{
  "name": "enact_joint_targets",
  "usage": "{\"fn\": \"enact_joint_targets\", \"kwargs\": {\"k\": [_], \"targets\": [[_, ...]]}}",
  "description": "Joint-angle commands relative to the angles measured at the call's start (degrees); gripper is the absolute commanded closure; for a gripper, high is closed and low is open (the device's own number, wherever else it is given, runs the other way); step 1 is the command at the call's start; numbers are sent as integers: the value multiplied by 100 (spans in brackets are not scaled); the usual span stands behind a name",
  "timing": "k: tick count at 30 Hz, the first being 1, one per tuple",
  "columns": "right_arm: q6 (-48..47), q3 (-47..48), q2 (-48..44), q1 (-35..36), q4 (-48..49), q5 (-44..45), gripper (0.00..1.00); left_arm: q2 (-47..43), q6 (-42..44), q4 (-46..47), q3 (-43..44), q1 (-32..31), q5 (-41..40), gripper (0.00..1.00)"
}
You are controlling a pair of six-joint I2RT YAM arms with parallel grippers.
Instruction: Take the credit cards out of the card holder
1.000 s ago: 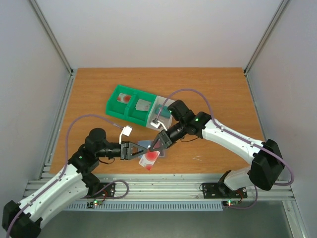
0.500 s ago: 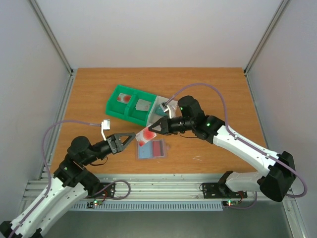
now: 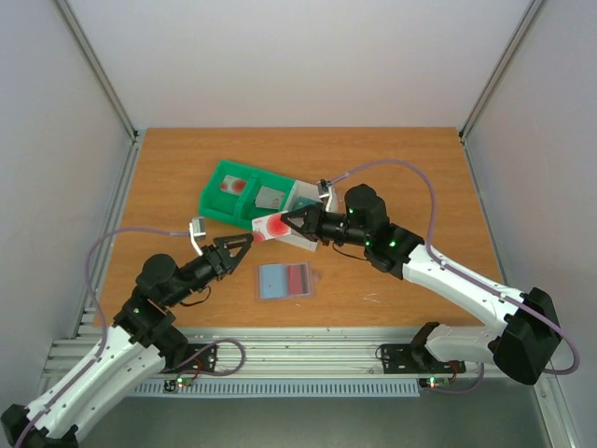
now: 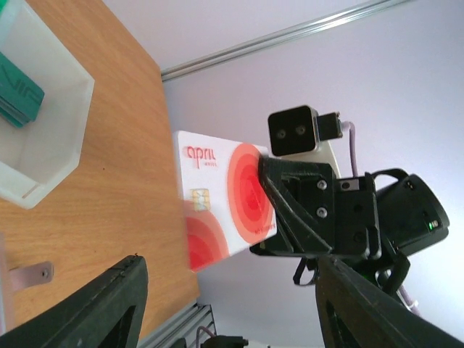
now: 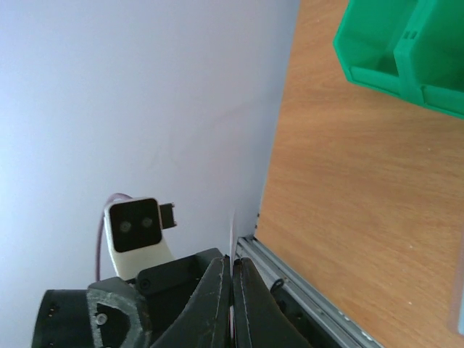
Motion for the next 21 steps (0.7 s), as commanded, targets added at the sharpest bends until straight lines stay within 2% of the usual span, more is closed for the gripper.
{"fn": "enact_joint_targets", "kwargs": {"k": [1,3,10,14,16,21], "targets": [[613,-258,-262,-4,874,302,99,574,-241,1217,20,-2,-67,37],[657,-319,-311,-4,911,357,99,775,-248,1429,51,-2,-25,43],[788,-456,-395,-4,1065,350,99,971,-249,1670,48,-2,-75,78],[841,-493,-367,-4,1169,233,99,948,-195,1690,22,-2,-162,93],[868,-530,-349,-8,1196,174,99,941,-175,1744,-21,5,-177,99],[929,-667,-386,-6,1244,155,96,962,-162,1923,-113,1,-161,100]]}}
